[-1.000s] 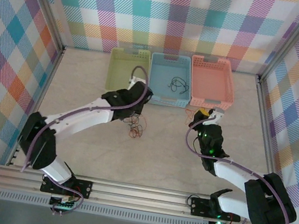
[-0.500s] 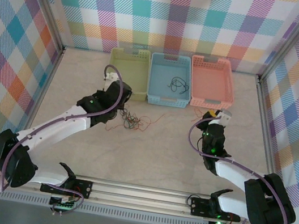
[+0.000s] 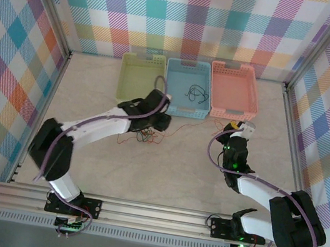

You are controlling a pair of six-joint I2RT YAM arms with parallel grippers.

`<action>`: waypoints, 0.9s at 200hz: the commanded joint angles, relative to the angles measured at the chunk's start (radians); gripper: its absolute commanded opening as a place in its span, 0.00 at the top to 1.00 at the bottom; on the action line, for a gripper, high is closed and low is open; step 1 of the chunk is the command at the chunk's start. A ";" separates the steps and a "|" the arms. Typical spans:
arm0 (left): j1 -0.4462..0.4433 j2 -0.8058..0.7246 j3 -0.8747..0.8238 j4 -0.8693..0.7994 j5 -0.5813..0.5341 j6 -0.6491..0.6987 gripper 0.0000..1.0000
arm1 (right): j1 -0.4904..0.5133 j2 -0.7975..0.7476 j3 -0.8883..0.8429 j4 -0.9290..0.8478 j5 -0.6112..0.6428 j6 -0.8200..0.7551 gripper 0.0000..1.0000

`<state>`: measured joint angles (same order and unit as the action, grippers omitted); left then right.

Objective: Untangle the cables

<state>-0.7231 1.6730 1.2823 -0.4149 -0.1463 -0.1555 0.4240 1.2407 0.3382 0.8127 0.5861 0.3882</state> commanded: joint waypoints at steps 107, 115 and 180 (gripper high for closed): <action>-0.094 0.422 0.426 -0.317 -0.075 0.167 0.43 | -0.004 0.001 0.004 0.009 -0.005 -0.014 1.00; -0.096 0.443 0.450 -0.332 -0.110 0.166 0.46 | -0.004 0.002 0.004 0.008 -0.006 -0.014 1.00; -0.103 0.494 0.475 -0.284 -0.410 0.125 0.75 | -0.005 0.003 0.004 0.011 -0.005 -0.014 1.00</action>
<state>-0.8082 2.1616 1.7390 -0.6987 -0.3946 -0.0143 0.4240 1.2407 0.3386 0.8097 0.5831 0.3809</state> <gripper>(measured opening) 0.287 0.064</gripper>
